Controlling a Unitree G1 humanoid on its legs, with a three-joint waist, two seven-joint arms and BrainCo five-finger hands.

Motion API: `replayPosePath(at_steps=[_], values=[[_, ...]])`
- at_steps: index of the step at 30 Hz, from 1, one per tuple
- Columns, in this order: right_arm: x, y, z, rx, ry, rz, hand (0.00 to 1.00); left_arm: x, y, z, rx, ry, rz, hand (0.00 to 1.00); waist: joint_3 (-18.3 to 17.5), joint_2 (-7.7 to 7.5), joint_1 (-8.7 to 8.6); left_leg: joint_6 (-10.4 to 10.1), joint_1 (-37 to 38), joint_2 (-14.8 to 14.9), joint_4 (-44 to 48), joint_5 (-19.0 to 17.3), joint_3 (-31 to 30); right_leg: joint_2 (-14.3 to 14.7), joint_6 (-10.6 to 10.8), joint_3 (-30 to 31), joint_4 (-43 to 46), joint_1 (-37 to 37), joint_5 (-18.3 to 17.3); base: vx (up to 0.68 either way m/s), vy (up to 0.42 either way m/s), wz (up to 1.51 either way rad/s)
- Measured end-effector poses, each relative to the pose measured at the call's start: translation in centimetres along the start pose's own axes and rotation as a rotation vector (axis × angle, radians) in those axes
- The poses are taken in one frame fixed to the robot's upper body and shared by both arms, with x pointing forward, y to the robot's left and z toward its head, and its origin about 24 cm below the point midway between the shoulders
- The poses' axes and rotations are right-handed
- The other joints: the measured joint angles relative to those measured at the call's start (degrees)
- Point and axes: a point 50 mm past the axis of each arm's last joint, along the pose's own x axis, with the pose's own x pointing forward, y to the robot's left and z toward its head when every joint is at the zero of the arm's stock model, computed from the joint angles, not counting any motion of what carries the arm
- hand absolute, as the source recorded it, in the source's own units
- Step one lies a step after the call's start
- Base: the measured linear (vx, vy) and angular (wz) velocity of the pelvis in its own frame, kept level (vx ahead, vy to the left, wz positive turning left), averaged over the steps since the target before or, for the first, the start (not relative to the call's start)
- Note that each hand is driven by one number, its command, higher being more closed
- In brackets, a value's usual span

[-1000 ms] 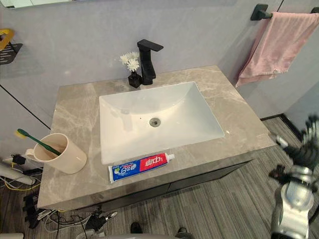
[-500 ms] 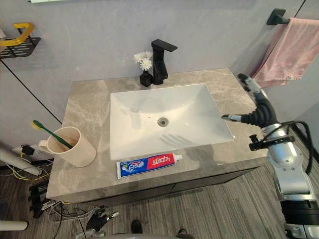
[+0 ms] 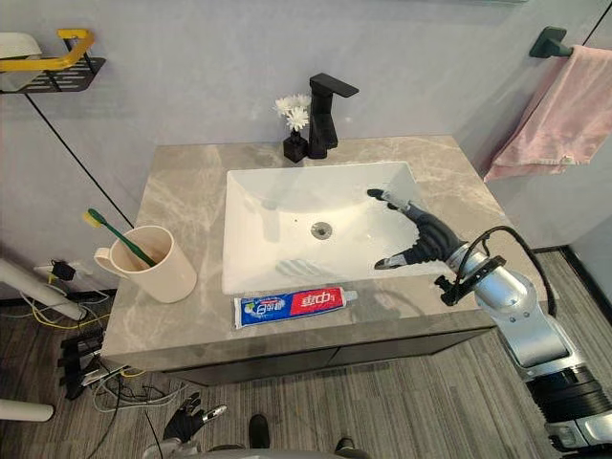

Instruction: Organize washtable

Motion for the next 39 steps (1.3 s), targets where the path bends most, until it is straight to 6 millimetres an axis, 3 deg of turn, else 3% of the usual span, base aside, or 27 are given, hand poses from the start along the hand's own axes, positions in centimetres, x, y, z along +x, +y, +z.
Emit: replayPosePath(at_steps=[7,16,24,32,39], values=[[0.6,3.1,0.3,0.067,-0.028,0.135,0.0,0.2,0.2,0.2,-0.003,0.004,-0.007,0.0,-0.32,-1.08,0.51,-0.08,-0.58,0.14,-0.26,0.07,-0.39,0.19,-0.11,-0.44,-0.27,-0.18,0.07,-0.01,0.0,0.02],[0.6,4.5,-0.2,0.091,0.003,0.168,0.0,0.3,0.7,0.4,-0.017,0.004,0.003,0.0,-0.47,-2.21,0.68,0.05,-1.77,0.1,0.04,0.79,-1.38,0.24,-0.34,-1.65,-0.44,-0.74,0.23,0.02,0.004,0.06],[0.4,5.7,-2.4,0.139,0.091,0.126,0.0,0.5,0.7,0.7,-0.01,0.002,-0.002,0.0,-0.42,-2.79,1.94,-0.25,-2.02,0.15,-0.27,1.25,-1.77,0.41,-0.43,-2.01,-0.56,-0.86,0.33,0.0,0.001,0.01],[0.2,6.4,-2.5,0.151,0.098,0.129,0.0,0.6,1.0,1.3,-0.005,-0.02,0.009,0.0,0.26,-4.29,2.13,-0.26,-2.84,0.2,-0.29,1.27,-1.94,0.41,-0.48,-2.31,-0.69,-1.35,0.37,0.01,0.005,0.01],[0.3,7.1,-2.5,0.161,0.097,0.154,0.0,0.6,1.1,1.4,-0.004,-0.024,0.02,0.0,0.36,-4.74,2.19,-0.25,-3.39,0.39,0.01,1.28,-1.88,0.59,-0.72,-2.19,-0.72,-1.95,0.53,0.03,0.0,0.0]])
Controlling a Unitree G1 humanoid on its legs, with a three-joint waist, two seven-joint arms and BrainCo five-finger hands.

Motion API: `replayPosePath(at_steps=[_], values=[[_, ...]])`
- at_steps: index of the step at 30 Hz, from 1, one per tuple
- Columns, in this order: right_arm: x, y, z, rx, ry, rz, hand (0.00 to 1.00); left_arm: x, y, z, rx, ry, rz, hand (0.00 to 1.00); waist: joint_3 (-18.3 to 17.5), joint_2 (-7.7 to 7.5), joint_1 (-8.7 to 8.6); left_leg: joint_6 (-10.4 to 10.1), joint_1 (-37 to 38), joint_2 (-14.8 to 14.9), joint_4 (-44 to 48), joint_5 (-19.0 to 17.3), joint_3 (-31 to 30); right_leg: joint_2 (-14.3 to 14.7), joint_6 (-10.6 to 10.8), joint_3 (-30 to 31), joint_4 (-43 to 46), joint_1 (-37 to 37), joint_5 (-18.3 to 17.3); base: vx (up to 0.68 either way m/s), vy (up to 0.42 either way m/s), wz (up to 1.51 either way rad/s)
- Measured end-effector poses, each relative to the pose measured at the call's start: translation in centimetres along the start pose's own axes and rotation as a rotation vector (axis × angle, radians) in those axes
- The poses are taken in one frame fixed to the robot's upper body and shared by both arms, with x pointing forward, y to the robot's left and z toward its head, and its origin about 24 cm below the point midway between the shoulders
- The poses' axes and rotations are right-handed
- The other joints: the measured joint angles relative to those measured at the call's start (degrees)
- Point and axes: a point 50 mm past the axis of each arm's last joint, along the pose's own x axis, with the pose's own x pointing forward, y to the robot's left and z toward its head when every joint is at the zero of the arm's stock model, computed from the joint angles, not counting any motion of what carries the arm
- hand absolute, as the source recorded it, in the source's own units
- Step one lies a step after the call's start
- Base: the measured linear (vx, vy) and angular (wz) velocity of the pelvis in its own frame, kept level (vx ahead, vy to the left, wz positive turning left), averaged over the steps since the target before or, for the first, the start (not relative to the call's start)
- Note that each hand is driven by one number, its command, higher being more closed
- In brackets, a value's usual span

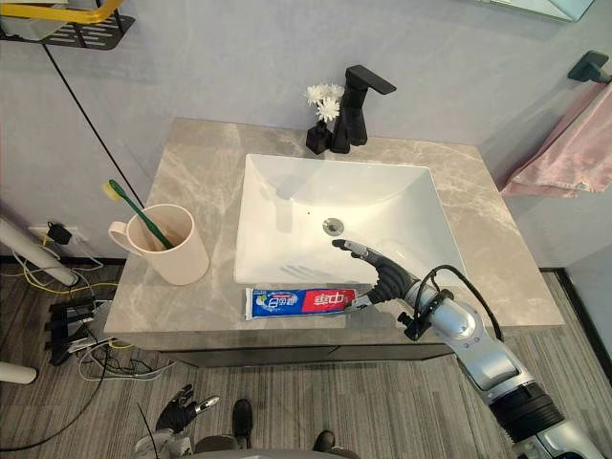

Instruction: Organize washtable

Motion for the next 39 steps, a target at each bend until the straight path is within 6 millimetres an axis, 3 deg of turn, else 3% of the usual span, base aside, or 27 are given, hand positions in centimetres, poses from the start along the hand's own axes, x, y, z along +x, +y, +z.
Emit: replayPosePath(at_steps=[11,23,24,39], values=[[0.1,0.3,0.0,-0.013,0.005,0.004,0.0,0.3,-0.1,0.7,0.002,-0.016,0.0,0.0,0.63,-0.69,1.34,-0.28,-1.62,0.85,-0.31,0.33,-0.27,1.03,-0.75,0.0,-0.95,-1.05,1.02,-0.01,0.0,0.0],[0.6,0.8,0.1,-0.023,0.0,0.025,0.0,0.5,0.4,1.4,-0.028,-0.042,0.027,0.0,2.88,-1.75,1.38,-0.23,-2.69,1.09,-0.29,0.59,-0.17,1.36,-0.86,0.03,-1.11,-2.14,1.11,0.02,0.001,0.0],[0.6,0.8,0.1,-0.023,0.0,0.025,1.0,0.5,0.5,1.4,-0.028,-0.042,0.031,0.0,2.89,-1.76,1.38,-0.25,-2.69,1.09,-0.29,0.6,-0.18,1.36,-0.87,0.04,-1.11,-2.14,1.13,0.04,0.003,0.01],[1.9,-0.7,1.6,-0.103,-0.057,-0.008,1.0,0.7,0.4,2.0,-0.028,-0.058,0.04,0.0,3.94,-1.69,1.48,-0.24,-4.18,1.24,-0.24,0.58,-1.19,1.61,-1.15,-0.67,-1.55,-3.01,2.43,0.01,0.009,0.03]])
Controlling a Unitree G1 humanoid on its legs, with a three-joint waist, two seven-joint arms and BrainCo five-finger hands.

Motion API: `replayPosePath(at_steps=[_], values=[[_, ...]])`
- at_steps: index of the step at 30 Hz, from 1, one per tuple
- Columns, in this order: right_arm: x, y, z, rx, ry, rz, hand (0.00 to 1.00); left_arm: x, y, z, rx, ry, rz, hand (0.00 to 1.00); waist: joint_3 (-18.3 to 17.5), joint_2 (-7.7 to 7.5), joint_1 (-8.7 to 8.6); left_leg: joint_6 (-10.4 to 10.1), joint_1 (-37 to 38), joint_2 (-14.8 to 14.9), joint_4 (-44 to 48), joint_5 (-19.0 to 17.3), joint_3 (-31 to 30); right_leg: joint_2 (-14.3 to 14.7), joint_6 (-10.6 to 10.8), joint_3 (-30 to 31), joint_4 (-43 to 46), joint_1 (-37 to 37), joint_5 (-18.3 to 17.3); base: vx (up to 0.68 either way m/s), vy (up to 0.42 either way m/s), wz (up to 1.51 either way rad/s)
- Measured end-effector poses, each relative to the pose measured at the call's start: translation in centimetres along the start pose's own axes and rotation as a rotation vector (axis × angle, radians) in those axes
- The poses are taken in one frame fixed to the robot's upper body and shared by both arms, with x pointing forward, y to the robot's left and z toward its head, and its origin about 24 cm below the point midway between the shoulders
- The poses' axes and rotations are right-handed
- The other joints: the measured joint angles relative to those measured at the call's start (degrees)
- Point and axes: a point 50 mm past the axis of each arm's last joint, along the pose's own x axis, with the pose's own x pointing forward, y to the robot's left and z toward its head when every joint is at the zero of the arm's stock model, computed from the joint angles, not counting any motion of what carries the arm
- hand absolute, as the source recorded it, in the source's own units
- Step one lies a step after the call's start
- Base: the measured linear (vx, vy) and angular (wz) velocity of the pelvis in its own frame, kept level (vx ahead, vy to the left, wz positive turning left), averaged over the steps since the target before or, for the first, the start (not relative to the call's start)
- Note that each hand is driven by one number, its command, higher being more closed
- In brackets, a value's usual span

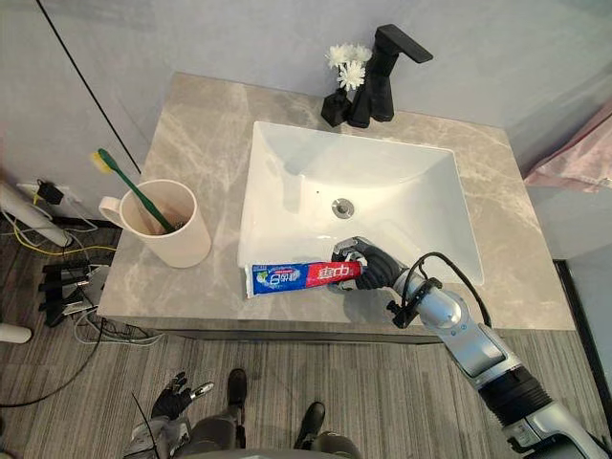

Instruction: Organize washtable

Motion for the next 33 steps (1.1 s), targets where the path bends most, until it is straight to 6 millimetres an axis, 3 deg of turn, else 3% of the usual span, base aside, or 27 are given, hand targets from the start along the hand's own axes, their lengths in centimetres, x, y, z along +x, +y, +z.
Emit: replayPosePath(at_steps=[8,20,26,30,32,33], values=[[0.8,-0.3,0.5,-0.03,-0.026,0.027,1.0,0.0,0.0,0.0,-0.005,0.002,0.002,0.0,0.1,0.17,0.05,0.0,0.62,0.04,0.29,0.0,0.72,-0.01,0.0,0.15,-0.3,0.48,0.0,0.01,0.004,-0.03],[-1.4,-6.7,0.2,-0.259,0.081,-0.01,1.0,-0.6,0.6,-1.4,-0.094,0.033,0.054,0.0,-0.63,3.02,-0.13,-0.01,2.79,-0.06,0.27,0.02,0.54,0.02,0.01,-0.22,-0.92,3.06,-0.03,0.0,0.002,0.01],[-3.5,-11.6,0.2,-0.298,0.148,-0.184,1.0,-1.5,2.1,-2.9,-0.189,0.064,0.13,0.0,-1.7,4.05,-0.45,-0.05,3.92,-0.27,-0.03,0.07,-0.48,0.09,0.07,-1.32,-1.66,4.91,-0.1,0.0,0.002,0.07],[-5.3,-16.3,3.0,-0.313,0.05,-0.466,1.0,-2.5,3.5,-4.1,-0.415,0.061,0.254,0.0,-3.11,4.93,-0.55,-0.15,3.9,-0.8,-0.06,0.38,-2.43,0.02,0.22,-3.52,-2.52,6.25,-0.21,0.01,0.008,0.24],[-6.3,-18.1,4.3,-0.298,-0.024,-0.635,1.0,-2.8,4.8,-3.6,-0.543,0.004,0.343,0.0,-4.16,5.11,-0.42,-0.31,3.88,-1.07,-0.07,0.51,-3.72,0.03,0.27,-4.68,-2.94,6.95,-0.24,0.02,0.005,0.33],[-7.0,-18.8,5.0,-0.286,-0.074,-0.737,1.0,-2.9,5.8,-2.2,-0.603,-0.073,0.397,0.0,-4.84,5.07,-0.35,-0.38,3.87,-1.24,-0.06,0.56,-4.41,0.07,0.27,-5.42,-3.44,7.52,-0.24,0.02,0.002,0.34]])
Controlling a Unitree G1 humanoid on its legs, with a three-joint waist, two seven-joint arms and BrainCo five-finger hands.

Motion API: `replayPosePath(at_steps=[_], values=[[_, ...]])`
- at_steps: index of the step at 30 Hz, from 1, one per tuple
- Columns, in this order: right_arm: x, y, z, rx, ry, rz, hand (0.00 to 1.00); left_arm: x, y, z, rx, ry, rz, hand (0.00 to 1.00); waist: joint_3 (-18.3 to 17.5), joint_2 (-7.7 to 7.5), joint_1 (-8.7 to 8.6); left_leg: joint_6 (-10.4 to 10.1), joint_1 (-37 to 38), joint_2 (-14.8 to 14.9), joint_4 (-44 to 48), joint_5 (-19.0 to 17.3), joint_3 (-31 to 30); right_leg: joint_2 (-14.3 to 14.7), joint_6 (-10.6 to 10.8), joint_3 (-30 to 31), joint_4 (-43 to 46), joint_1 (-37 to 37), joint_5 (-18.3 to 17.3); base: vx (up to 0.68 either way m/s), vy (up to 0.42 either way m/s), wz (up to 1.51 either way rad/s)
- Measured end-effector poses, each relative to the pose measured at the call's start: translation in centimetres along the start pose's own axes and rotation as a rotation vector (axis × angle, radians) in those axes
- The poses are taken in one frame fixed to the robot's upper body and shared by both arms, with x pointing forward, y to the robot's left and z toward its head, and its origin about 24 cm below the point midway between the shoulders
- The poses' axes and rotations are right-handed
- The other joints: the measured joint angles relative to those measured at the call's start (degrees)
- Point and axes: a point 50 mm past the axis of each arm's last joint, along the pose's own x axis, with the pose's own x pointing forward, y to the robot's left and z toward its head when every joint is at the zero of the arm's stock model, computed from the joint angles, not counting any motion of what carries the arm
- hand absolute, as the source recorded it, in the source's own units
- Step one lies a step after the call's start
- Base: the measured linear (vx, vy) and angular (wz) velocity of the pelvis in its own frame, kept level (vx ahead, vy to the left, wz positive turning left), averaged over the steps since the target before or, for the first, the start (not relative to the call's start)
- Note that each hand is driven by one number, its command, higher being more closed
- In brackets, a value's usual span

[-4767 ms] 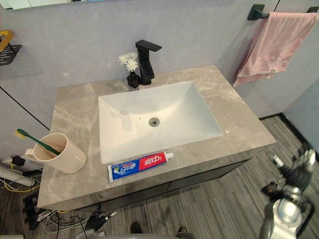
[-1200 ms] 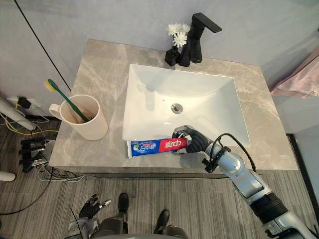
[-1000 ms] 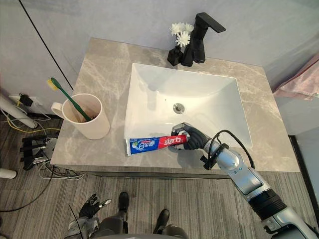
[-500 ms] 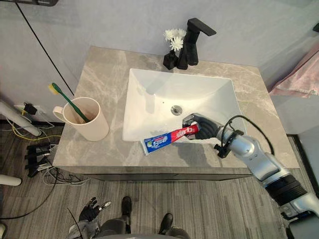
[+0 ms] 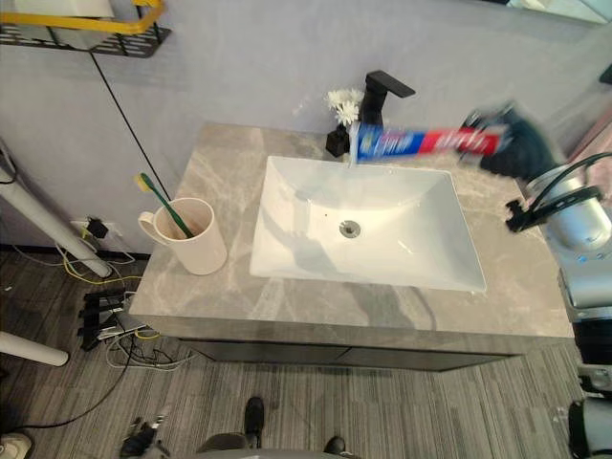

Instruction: Organize washtable

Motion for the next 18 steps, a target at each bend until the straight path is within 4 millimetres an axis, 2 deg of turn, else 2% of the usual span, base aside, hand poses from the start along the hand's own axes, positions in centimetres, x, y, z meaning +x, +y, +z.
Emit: replayPosePath(at_steps=[1,2,3,4,6,7,9,10,11,13,15,18], values=[[0.0,-0.9,0.5,0.022,-0.027,-0.085,1.0,0.2,0.0,2.3,-0.059,-0.098,0.017,0.0,-0.5,0.0,0.23,-0.1,0.02,-0.17,0.0,0.07,-0.78,0.02,0.23,-0.89,-0.04,0.47,-0.19,0.02,-0.001,0.39],[-0.1,-1.1,0.9,0.033,-0.046,-0.12,1.0,0.2,-0.1,3.6,-0.086,-0.158,0.024,0.0,-0.72,0.04,0.24,-0.14,-0.01,-0.28,0.0,0.11,-1.04,-0.02,0.34,-1.46,-0.04,0.72,-0.38,0.01,0.002,0.35],[-0.2,-1.0,1.7,0.072,-0.094,-0.169,1.0,0.0,-0.2,6.6,-0.137,-0.288,0.03,0.0,-1.13,0.1,0.24,-0.14,0.11,-0.45,0.0,0.15,-1.48,-0.1,0.49,-2.04,-0.03,0.79,-0.6,0.0,0.005,0.23],[-0.2,-0.8,2.2,0.09,-0.12,-0.183,1.0,-0.2,-0.3,8.0,-0.159,-0.352,0.026,0.0,-1.22,0.18,0.3,-0.14,0.18,-0.51,0.0,0.14,-1.62,-0.13,0.51,-2.2,-0.01,0.95,-0.69,0.01,0.011,0.24],[-0.6,0.7,4.3,0.15,-0.224,-0.192,1.0,-2.1,-1.6,14.3,-0.219,-0.622,-0.029,0.0,-1.92,0.68,0.79,-0.14,0.43,-0.9,0.0,0.13,-2.46,-0.32,0.63,-3.04,0.02,1.66,-0.94,0.01,0.018,0.17],[-0.7,1.1,4.8,0.163,-0.246,-0.187,1.0,-2.7,-2.1,15.7,-0.231,-0.685,-0.049,0.0,-2.16,0.78,1.18,-0.13,0.44,-0.95,0.01,0.13,-2.46,-0.33,0.64,-3.04,0.02,1.68,-0.95,0.02,0.02,0.05],[-1.1,2.5,6.0,0.217,-0.308,-0.172,1.0,-5.9,-4.6,20.8,-0.258,-0.93,-0.159,0.0,-2.54,1.07,2.26,0.03,0.65,-1.27,0.02,0.25,-3.43,-0.32,0.65,-3.89,0.01,2.59,-0.98,0.04,0.012,0.15],[-1.1,3.0,6.1,0.235,-0.315,-0.163,1.0,-6.8,-5.3,21.7,-0.264,-0.983,-0.191,0.0,-2.75,1.11,2.3,0.41,0.72,-1.39,0.03,0.58,-3.76,-0.34,0.64,-4.27,0.01,2.82,-1.03,0.03,0.011,0.25],[-1.1,4.1,6.3,0.272,-0.32,-0.145,1.0,-8.5,-6.9,23.1,-0.26,-1.073,-0.262,0.0,-3.05,1.19,2.9,0.44,0.97,-1.54,0.06,0.64,-3.9,-0.39,0.62,-4.55,0.02,3.22,-1.07,0.01,0.017,0.16],[-1.0,5.8,6.5,0.334,-0.319,-0.112,1.0,-10.9,-9.4,24.1,-0.231,-1.162,-0.388,0.0,-3.21,1.5,3.44,0.52,1.44,-1.84,0.22,0.69,-4.18,-0.52,0.66,-4.7,0.15,3.58,-1.12,0.0,0.024,0.12],[-1.0,7.8,7.0,0.403,-0.322,-0.056,1.0,-13.2,-12.2,23.9,-0.184,-1.198,-0.574,0.0,-3.36,2.08,3.54,0.81,1.41,-2.16,0.3,0.92,-4.83,-0.91,0.75,-5.62,0.76,3.91,-1.31,-0.01,0.04,0.22],[-1.2,10.6,7.3,0.475,-0.3,0.049,1.0,-16.0,-16.3,22.1,-0.111,-1.139,-0.926,0.0,-3.4,2.28,3.4,1.06,1.82,-2.55,0.31,1.18,-5.71,-1.4,1.13,-6.16,2.25,4.2,-2.14,-0.02,0.026,0.17]])
